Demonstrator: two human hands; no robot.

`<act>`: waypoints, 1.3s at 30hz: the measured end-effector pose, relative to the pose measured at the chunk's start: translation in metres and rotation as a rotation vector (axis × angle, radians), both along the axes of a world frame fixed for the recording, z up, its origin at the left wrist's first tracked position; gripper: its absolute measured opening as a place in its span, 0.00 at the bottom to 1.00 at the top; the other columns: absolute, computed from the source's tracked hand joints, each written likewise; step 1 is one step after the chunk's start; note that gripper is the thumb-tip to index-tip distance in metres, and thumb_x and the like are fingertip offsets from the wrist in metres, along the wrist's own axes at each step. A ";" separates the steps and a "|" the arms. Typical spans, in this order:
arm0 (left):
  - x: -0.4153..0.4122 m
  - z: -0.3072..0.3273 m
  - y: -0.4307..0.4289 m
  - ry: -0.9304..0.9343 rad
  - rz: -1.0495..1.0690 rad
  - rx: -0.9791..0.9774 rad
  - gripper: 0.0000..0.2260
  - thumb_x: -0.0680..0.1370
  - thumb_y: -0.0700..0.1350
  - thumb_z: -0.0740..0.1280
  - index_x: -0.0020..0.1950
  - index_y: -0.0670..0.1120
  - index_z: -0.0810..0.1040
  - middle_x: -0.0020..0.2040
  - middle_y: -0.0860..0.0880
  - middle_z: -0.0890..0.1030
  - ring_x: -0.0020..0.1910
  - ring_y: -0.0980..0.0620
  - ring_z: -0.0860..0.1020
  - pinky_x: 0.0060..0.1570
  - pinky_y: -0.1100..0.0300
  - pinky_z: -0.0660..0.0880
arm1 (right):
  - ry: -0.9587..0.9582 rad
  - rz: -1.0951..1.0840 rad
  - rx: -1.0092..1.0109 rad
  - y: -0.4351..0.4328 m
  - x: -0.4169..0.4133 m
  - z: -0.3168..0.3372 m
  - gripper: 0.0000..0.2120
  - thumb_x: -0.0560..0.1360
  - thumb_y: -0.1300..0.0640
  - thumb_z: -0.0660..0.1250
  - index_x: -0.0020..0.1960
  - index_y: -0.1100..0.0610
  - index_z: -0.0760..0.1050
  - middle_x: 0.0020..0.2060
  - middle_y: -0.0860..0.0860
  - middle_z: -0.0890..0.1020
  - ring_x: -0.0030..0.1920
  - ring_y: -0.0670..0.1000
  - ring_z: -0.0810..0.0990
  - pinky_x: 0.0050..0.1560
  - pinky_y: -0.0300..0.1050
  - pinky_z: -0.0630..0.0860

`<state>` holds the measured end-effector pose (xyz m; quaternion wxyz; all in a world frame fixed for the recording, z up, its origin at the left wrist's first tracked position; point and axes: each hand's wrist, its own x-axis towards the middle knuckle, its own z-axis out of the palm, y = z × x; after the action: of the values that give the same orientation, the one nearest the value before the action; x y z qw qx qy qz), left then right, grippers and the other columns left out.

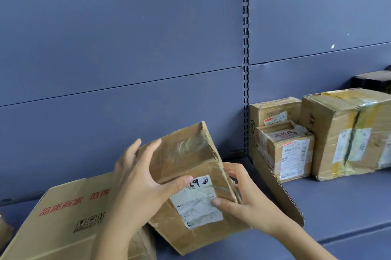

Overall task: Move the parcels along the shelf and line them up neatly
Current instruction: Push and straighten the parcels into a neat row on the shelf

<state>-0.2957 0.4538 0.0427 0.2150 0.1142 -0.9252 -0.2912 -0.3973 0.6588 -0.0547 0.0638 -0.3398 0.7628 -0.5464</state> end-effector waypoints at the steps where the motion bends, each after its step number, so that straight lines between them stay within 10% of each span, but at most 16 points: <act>1: 0.002 -0.004 0.001 0.061 0.021 0.048 0.48 0.50 0.80 0.63 0.69 0.69 0.60 0.73 0.66 0.51 0.73 0.61 0.50 0.69 0.50 0.60 | -0.022 -0.015 -0.007 -0.001 0.002 -0.001 0.33 0.68 0.36 0.72 0.66 0.43 0.61 0.66 0.42 0.70 0.69 0.39 0.67 0.67 0.46 0.68; 6: 0.004 -0.028 0.000 0.242 0.091 0.427 0.41 0.64 0.61 0.75 0.72 0.62 0.59 0.72 0.60 0.62 0.70 0.60 0.63 0.65 0.57 0.62 | -0.124 -0.116 -0.034 -0.003 0.012 -0.011 0.27 0.66 0.34 0.70 0.60 0.41 0.65 0.62 0.42 0.72 0.64 0.38 0.71 0.64 0.47 0.73; 12: 0.001 -0.046 0.010 0.284 -0.011 0.544 0.35 0.60 0.66 0.66 0.66 0.59 0.67 0.61 0.59 0.77 0.62 0.56 0.75 0.65 0.46 0.70 | -0.182 -0.212 -0.146 -0.005 0.029 -0.013 0.25 0.65 0.38 0.72 0.59 0.41 0.69 0.61 0.41 0.75 0.62 0.39 0.73 0.61 0.48 0.76; 16: 0.014 -0.029 0.031 0.426 -0.109 0.584 0.31 0.62 0.62 0.67 0.65 0.56 0.72 0.54 0.59 0.81 0.56 0.58 0.78 0.58 0.56 0.73 | -0.195 -0.241 -0.258 0.006 0.039 0.002 0.24 0.66 0.39 0.71 0.60 0.44 0.72 0.59 0.43 0.79 0.60 0.45 0.78 0.54 0.53 0.80; 34: 0.046 0.026 0.185 0.520 -0.390 0.602 0.26 0.72 0.58 0.63 0.70 0.54 0.68 0.67 0.55 0.75 0.68 0.53 0.71 0.69 0.44 0.64 | 0.007 -0.197 -0.280 0.166 0.062 0.079 0.10 0.75 0.43 0.58 0.51 0.43 0.74 0.41 0.37 0.83 0.42 0.39 0.81 0.38 0.34 0.77; 39: 0.035 0.017 0.258 0.508 -0.437 0.726 0.25 0.75 0.53 0.63 0.71 0.50 0.67 0.68 0.52 0.74 0.69 0.54 0.70 0.71 0.46 0.63 | 0.096 -0.307 -0.198 0.245 0.059 0.077 0.29 0.73 0.37 0.53 0.50 0.65 0.70 0.35 0.61 0.68 0.34 0.55 0.67 0.33 0.37 0.66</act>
<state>-0.2611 0.7123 0.0601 0.3139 -0.0898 -0.6847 -0.6516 -0.3383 0.9042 0.0228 -0.0908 -0.2496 0.7503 -0.6054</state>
